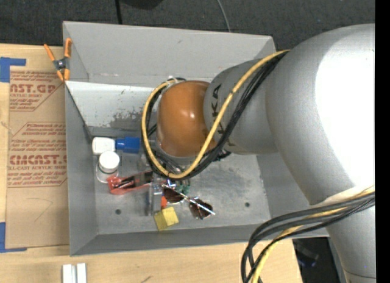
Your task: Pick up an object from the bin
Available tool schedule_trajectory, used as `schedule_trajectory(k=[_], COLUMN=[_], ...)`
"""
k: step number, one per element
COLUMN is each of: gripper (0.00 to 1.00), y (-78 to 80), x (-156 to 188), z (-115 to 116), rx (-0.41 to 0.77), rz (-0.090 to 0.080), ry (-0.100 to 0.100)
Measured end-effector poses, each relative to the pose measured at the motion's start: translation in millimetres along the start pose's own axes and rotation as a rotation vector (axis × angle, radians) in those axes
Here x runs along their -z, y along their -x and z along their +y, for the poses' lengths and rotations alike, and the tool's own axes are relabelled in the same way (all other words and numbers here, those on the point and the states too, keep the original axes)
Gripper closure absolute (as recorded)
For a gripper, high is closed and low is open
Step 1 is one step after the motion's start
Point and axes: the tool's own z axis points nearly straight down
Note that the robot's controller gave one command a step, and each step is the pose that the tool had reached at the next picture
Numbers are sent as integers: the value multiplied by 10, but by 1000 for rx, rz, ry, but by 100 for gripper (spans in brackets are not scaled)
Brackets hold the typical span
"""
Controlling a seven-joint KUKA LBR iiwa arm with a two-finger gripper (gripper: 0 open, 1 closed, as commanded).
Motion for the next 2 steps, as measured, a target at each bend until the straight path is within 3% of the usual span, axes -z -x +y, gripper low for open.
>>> schedule_trajectory(k=[1, 2], gripper=[0, 0], y=[-41, 2], x=[-159, 2], z=[-75, 12], rx=[10, 1], rz=[-1, -2], ry=[1, 2])
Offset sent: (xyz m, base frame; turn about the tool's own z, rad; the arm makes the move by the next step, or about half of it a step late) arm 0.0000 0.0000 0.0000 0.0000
